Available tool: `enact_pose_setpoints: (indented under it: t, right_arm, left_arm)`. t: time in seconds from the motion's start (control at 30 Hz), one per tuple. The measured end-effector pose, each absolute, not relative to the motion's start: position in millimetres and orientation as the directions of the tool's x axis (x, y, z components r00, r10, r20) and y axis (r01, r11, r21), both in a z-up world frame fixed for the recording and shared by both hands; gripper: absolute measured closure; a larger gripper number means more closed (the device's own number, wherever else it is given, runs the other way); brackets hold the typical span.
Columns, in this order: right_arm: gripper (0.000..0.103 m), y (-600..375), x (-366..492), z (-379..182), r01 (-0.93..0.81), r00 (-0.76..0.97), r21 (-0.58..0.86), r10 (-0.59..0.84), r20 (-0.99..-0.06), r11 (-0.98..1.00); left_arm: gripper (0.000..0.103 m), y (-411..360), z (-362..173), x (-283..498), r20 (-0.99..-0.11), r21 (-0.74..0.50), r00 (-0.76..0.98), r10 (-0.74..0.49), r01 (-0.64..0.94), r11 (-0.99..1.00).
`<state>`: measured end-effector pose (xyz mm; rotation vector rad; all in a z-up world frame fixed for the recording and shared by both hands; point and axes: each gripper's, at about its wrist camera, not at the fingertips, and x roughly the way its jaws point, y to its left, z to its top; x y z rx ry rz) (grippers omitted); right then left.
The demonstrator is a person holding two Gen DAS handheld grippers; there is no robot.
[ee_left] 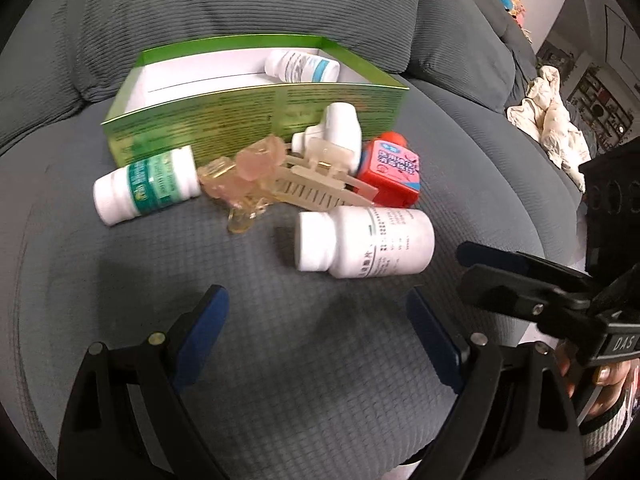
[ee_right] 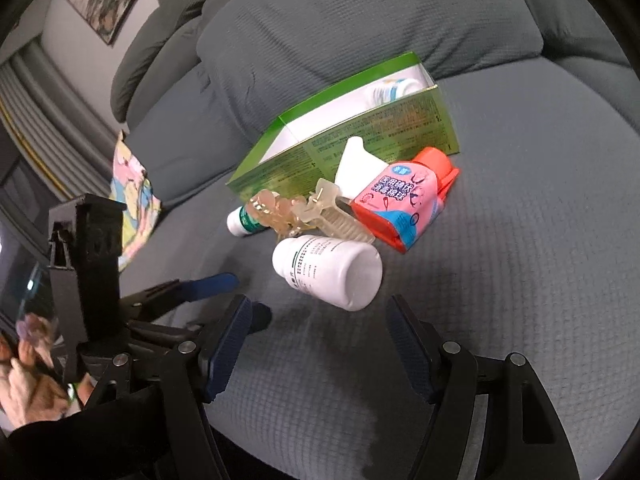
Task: Organize rigid objects
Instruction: 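Grasp the white pill bottle with the right gripper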
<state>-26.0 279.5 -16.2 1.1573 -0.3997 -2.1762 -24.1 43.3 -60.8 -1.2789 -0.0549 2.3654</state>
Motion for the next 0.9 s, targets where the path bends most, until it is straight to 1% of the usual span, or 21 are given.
enact_pose_setpoints:
  t: [0.03, 0.07, 0.23, 0.3, 0.53, 0.6, 0.63, 0.67, 0.73, 0.77, 0.8, 0.9]
  right_arm:
    - [0.033, 278.8, -27.1, -17.1, 0.390, -0.410, 0.533, -0.660, -0.630, -0.751]
    - [0.036, 277.7, -28.6, -17.9, 0.394, -0.406, 0.537, -0.666, -0.626, -0.746]
    - [0.037, 275.0, -36.9, -21.8, 0.388, -0.400, 0.564, -0.685, -0.609, -0.728]
    - [0.042, 273.5, -40.5, -24.2, 0.383, -0.397, 0.573, -0.690, -0.606, -0.724]
    - [0.044, 269.2, -49.5, -28.7, 0.380, -0.380, 0.592, -0.703, -0.601, -0.711]
    - [0.051, 268.9, -51.3, -29.3, 0.379, -0.376, 0.599, -0.709, -0.597, -0.705]
    - [0.051, 268.9, -51.9, -29.4, 0.379, -0.373, 0.606, -0.715, -0.592, -0.699]
    - [0.051, 268.7, -52.5, -29.4, 0.379, -0.370, 0.610, -0.718, -0.590, -0.696]
    - [0.051, 267.3, -54.1, -30.7, 0.379, -0.367, 0.607, -0.716, -0.594, -0.698]
    - [0.051, 267.2, -54.9, -31.5, 0.378, -0.363, 0.608, -0.715, -0.597, -0.699]
    - [0.054, 266.7, -56.4, -33.3, 0.373, -0.356, 0.613, -0.717, -0.599, -0.697]
    - [0.056, 266.8, -59.4, -37.2, 0.360, -0.348, 0.616, -0.713, -0.609, -0.701]
  left_arm:
    - [0.014, 45.9, -61.1, -24.8, -0.786, -0.238, -0.469, 0.403, -0.373, -0.897]
    - [0.014, 48.3, -61.4, -26.2, -0.786, -0.237, -0.465, 0.406, -0.380, -0.894]
    - [0.014, 55.8, -65.4, -33.1, -0.790, -0.247, -0.443, 0.423, -0.402, -0.882]
    - [0.014, 59.5, -67.3, -34.2, -0.790, -0.254, -0.434, 0.433, -0.412, -0.875]
    - [0.014, 60.5, -70.8, -40.6, -0.779, -0.293, -0.407, 0.477, -0.437, -0.851]
    - [0.014, 59.6, -71.0, -42.6, -0.774, -0.306, -0.400, 0.491, -0.443, -0.843]
    - [0.014, 59.6, -71.5, -42.8, -0.773, -0.307, -0.397, 0.494, -0.448, -0.840]
    - [0.015, 60.2, -72.1, -42.9, -0.773, -0.307, -0.393, 0.497, -0.454, -0.836]
    - [0.022, 59.3, -74.0, -43.1, -0.773, -0.312, -0.384, 0.504, -0.463, -0.830]
    - [0.023, 60.6, -74.9, -44.1, -0.775, -0.316, -0.375, 0.509, -0.468, -0.825]
    - [0.024, 62.6, -75.9, -44.5, -0.778, -0.313, -0.372, 0.506, -0.469, -0.826]
    - [0.028, 64.4, -76.3, -45.1, -0.783, -0.303, -0.374, 0.496, -0.467, -0.831]
